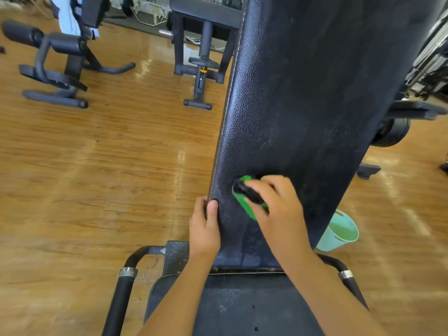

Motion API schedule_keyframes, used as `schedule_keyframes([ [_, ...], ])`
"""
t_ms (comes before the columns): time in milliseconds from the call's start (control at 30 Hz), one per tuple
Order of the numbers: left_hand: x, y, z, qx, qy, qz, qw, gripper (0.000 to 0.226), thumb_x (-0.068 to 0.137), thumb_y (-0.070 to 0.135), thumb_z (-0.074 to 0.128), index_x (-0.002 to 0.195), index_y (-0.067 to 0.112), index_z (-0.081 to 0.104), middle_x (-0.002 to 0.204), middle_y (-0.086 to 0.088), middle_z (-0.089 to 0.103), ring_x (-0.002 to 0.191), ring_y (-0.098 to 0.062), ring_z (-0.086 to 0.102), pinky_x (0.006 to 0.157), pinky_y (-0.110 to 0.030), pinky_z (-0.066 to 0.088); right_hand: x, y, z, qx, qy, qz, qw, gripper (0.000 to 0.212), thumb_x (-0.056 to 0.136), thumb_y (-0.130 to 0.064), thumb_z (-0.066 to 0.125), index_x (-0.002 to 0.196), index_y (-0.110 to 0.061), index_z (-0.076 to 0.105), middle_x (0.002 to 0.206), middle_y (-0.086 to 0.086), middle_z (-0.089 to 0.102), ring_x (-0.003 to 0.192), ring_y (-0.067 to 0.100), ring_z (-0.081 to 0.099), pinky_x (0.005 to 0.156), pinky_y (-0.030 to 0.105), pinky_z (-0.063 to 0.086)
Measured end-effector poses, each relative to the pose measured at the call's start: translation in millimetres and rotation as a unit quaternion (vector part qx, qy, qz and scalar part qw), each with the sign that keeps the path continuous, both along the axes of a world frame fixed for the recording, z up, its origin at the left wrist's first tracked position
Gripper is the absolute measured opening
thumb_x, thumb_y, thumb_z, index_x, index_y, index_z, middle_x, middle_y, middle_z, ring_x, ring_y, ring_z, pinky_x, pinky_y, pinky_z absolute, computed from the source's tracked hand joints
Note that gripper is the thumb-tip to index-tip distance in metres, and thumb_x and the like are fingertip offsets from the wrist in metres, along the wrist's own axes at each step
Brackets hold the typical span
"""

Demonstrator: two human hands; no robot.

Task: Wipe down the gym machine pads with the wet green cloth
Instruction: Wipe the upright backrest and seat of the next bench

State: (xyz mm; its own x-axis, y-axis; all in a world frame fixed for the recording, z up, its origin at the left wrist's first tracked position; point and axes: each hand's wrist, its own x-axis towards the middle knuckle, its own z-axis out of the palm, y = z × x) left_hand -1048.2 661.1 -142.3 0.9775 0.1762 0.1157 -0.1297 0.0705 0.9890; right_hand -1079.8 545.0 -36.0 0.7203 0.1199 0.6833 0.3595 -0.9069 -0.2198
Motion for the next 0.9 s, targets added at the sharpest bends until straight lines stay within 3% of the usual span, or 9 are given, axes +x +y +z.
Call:
schedule_keyframes([
  [100,-1.8,-0.7,1.6,0.007,0.006,0.0,1.0,0.051,0.083,0.063,0.03,0.094,0.018,0.051,0.08,0.011,0.057,0.073,0.002,0.05,0.065,-0.013,0.039,19.9,-7.6,43.5,0.051,-0.048,-0.026,0.997,0.029,0.085,-0.024,0.062,0.108,-0.008,0.069,0.098,0.01,0.057,0.092,0.023,0.053,0.082,0.019,0.036],
  [233,-0.8,-1.1,-1.0,0.002,0.014,0.003,1.0,0.054,0.083,0.066,0.029,0.101,0.021,0.054,0.088,0.015,0.062,0.082,-0.002,0.056,0.071,-0.017,0.043,40.0,-10.8,78.5,0.081,-0.092,-0.058,0.991,0.029,0.082,-0.011,0.07,0.11,-0.006,0.069,0.101,0.013,0.058,0.094,0.03,0.057,0.085,0.021,0.038],
  [367,0.3,-2.4,-1.9,0.006,0.019,0.009,1.0,0.048,0.085,0.065,0.027,0.094,0.025,0.052,0.083,0.02,0.06,0.079,-0.007,0.054,0.072,-0.027,0.043,33.8,5.6,61.6,0.078,-0.1,-0.042,0.991,0.028,0.086,-0.021,0.064,0.109,-0.007,0.069,0.099,0.012,0.058,0.09,0.028,0.054,0.082,0.021,0.037],
  [500,0.7,-2.9,-2.7,-0.009,0.021,0.011,1.0,0.048,0.084,0.066,0.029,0.09,0.024,0.051,0.08,0.013,0.058,0.078,-0.013,0.052,0.073,-0.036,0.042,11.6,4.6,2.9,-0.029,-0.018,-0.002,0.999,0.037,0.075,-0.006,0.078,0.11,-0.009,0.068,0.101,0.011,0.06,0.09,0.028,0.053,0.062,0.04,0.052],
  [600,1.1,-3.1,-1.6,-0.011,0.015,0.011,1.0,0.049,0.084,0.065,0.029,0.091,0.023,0.052,0.083,0.009,0.058,0.078,-0.01,0.052,0.073,-0.032,0.042,-5.1,-8.8,-32.7,-0.051,0.028,0.011,0.998,0.051,0.068,-0.001,0.082,0.112,-0.016,0.062,0.105,0.008,0.058,0.097,0.023,0.05,0.052,0.043,0.056],
  [700,-0.3,-4.6,-0.9,-0.011,0.006,0.017,1.0,0.047,0.083,0.063,0.028,0.089,0.023,0.051,0.081,0.01,0.057,0.073,0.001,0.05,0.068,-0.02,0.041,-4.4,-14.9,-30.3,-0.04,0.018,0.016,0.999,0.027,0.082,-0.02,0.065,0.109,-0.017,0.063,0.102,0.008,0.059,0.096,0.021,0.051,0.051,0.042,0.056],
  [800,-2.1,-4.6,1.6,0.001,0.011,0.018,1.0,0.037,0.088,0.057,0.03,0.088,0.026,0.05,0.082,0.011,0.056,0.073,0.006,0.05,0.066,-0.011,0.039,1.1,-20.9,-5.9,-0.008,-0.008,-0.003,1.0,0.034,0.087,-0.031,0.052,0.106,-0.009,0.07,0.098,0.011,0.061,0.093,0.021,0.05,0.066,0.037,0.054],
  [900,-3.8,-4.4,2.9,0.009,0.018,0.019,1.0,0.029,0.092,0.046,0.028,0.085,0.026,0.048,0.078,0.013,0.054,0.07,0.007,0.048,0.065,-0.01,0.038,10.0,-36.8,17.5,0.067,-0.052,-0.066,0.994,0.028,0.087,-0.022,0.06,0.11,-0.007,0.068,0.1,0.012,0.057,0.093,0.021,0.049,0.084,0.015,0.037],
])
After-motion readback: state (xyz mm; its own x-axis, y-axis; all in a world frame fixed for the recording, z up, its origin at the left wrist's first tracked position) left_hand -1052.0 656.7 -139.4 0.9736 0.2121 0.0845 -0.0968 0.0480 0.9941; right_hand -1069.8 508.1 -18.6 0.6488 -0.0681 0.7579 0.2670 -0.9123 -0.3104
